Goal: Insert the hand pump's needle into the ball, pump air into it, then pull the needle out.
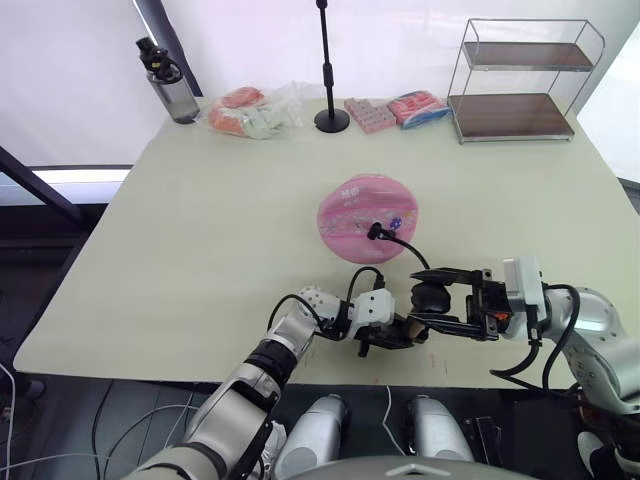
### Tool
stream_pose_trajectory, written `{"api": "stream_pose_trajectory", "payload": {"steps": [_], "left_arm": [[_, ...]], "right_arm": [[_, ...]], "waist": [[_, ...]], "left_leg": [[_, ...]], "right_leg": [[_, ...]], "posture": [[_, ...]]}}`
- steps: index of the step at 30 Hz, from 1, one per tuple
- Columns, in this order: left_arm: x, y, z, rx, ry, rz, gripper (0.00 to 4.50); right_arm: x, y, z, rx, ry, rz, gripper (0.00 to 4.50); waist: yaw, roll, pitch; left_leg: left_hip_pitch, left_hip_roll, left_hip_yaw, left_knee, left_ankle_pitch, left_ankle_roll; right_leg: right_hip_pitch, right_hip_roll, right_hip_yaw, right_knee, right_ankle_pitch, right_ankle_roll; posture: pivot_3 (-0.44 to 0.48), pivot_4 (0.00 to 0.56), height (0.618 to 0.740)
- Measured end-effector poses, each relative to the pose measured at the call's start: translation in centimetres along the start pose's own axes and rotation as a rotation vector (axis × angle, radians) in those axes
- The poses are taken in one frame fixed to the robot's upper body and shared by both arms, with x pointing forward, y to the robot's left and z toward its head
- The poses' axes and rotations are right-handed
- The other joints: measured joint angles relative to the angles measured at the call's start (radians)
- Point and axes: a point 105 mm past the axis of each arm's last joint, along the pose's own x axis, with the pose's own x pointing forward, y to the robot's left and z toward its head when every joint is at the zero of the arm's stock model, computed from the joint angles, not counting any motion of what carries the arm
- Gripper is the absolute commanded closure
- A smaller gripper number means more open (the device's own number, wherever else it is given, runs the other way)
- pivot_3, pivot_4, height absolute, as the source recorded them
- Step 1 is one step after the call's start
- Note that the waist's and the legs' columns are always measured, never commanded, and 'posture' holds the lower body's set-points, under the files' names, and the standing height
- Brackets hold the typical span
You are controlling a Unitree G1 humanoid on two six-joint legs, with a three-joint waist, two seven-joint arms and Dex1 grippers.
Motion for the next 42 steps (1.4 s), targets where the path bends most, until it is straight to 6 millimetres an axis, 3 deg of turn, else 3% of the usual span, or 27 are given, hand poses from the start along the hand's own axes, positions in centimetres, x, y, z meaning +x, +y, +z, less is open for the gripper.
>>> {"api": "stream_pose_trajectory", "payload": {"steps": [12,30,36,42], "left_arm": [[0.3,-0.1,-0.1,-0.022,0.005,0.014,3.40],[0.9,0.1,-0.2,-0.031,-0.009,0.063,3.41],[1.6,0.5,0.3,-0.024,-0.014,0.069,3.41],[1.9,0.6,0.5,-0.026,-0.020,0.070,3.41]], "right_arm": [[-0.8,-0.7,0.9,0.056,0.015,-0.050,2.40],[-2.0,-2.3,9.9,-0.029,-0.030,-0.015,2.40],[-2.5,-2.4,12.2,-0.071,-0.035,-0.002,2.40],[-2.6,-2.7,12.7,-0.065,-0.033,-0.001,2.40]], "waist": [[0.003,0.000,0.000],[0.002,0.000,0.000],[0.003,0.000,0.001],[0.003,0.000,0.001]], "left_leg": [[-0.001,-0.001,-0.001,0.001,0.000,0.000],[-0.004,-0.001,-0.001,0.008,-0.002,0.003],[-0.006,-0.002,0.000,0.012,-0.004,0.006],[-0.006,-0.002,0.000,0.012,-0.004,0.007]], "right_leg": [[0.001,-0.001,0.000,0.000,0.000,0.000],[0.001,-0.002,-0.002,0.000,0.001,0.002],[0.001,-0.004,-0.002,-0.001,0.002,0.004],[0.001,-0.005,-0.002,-0.001,0.002,0.004]], "posture": [[0.000,0.150,0.736],[0.000,0.150,0.736],[0.000,0.150,0.736],[0.000,0.150,0.736]]}}
